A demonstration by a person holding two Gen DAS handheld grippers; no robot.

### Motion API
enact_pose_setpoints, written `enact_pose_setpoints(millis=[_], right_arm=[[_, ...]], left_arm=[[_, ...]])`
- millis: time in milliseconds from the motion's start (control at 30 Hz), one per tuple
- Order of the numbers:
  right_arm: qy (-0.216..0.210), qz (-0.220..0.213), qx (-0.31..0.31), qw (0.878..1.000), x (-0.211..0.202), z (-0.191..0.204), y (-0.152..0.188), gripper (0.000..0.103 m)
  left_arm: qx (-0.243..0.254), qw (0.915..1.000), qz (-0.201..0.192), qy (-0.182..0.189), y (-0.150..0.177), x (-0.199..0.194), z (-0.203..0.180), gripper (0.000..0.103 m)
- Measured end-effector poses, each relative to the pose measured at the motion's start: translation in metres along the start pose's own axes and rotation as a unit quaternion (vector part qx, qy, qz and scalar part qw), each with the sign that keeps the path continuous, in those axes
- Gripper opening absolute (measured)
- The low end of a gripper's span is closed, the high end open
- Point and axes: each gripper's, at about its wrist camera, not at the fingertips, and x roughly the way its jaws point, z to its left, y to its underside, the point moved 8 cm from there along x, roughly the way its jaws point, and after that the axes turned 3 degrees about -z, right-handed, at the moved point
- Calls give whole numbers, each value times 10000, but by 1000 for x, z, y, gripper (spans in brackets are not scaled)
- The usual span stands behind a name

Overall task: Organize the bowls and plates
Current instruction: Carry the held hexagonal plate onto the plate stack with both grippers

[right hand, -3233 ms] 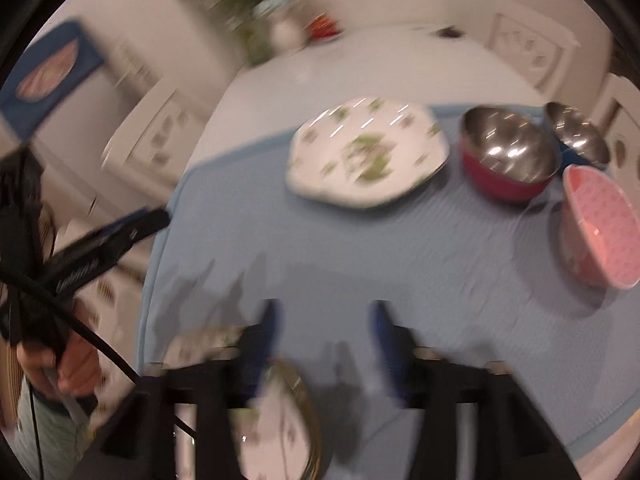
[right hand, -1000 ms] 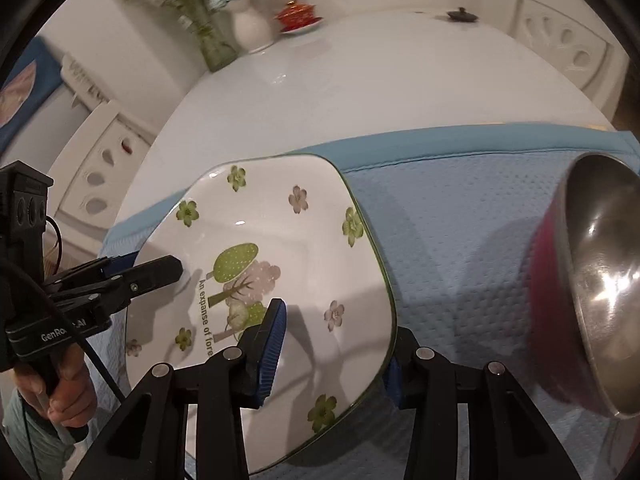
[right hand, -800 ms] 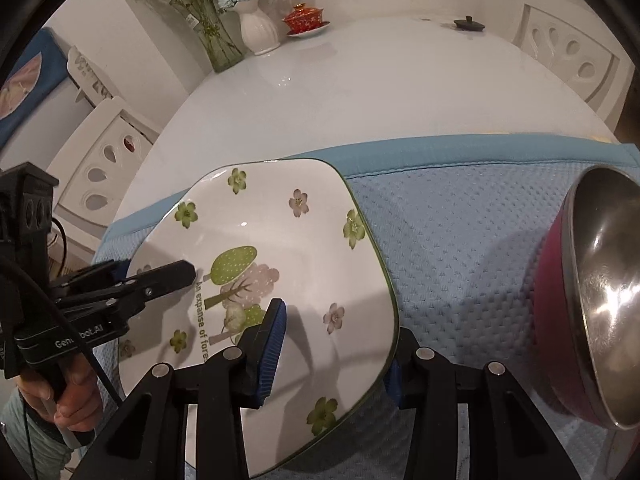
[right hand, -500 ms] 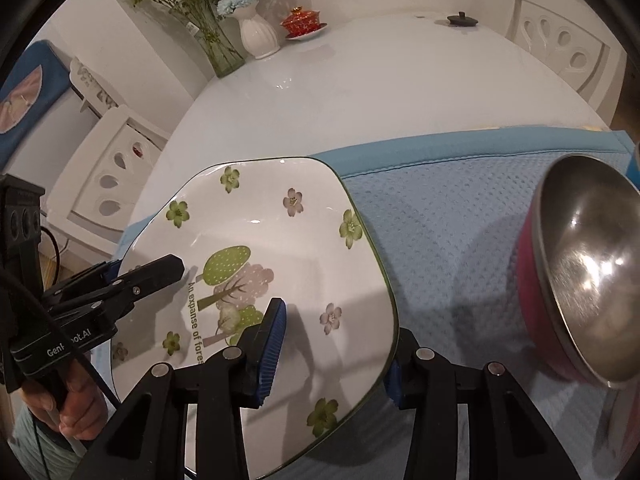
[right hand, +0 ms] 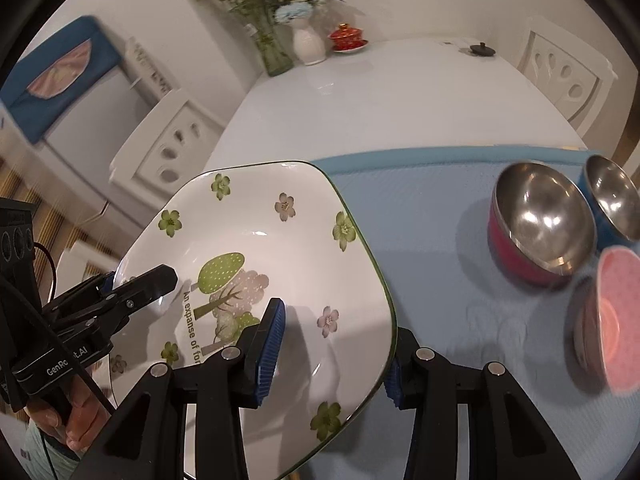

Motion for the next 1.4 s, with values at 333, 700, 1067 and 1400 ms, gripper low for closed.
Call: enact_pose_setpoints(millis=[333, 700, 1067, 1400], right_arm=[[-318, 549, -499, 9967, -31, 42, 101, 42], [-594, 1152, -785, 9885, -24, 50, 183, 42], [-465, 1180, -1014, 9867, -22, 50, 188, 42], [-356, 1332, -949, 9859, -8, 55, 188, 42]], left_arm=[[-565, 9973, 312, -349, 101, -63, 10, 41], [-1030, 9909, 655, -573, 174, -76, 14, 41], [-1163, 9888, 735, -575, 193, -70, 13, 41], [-1228, 9871, 858, -564, 199, -59, 20, 41]])
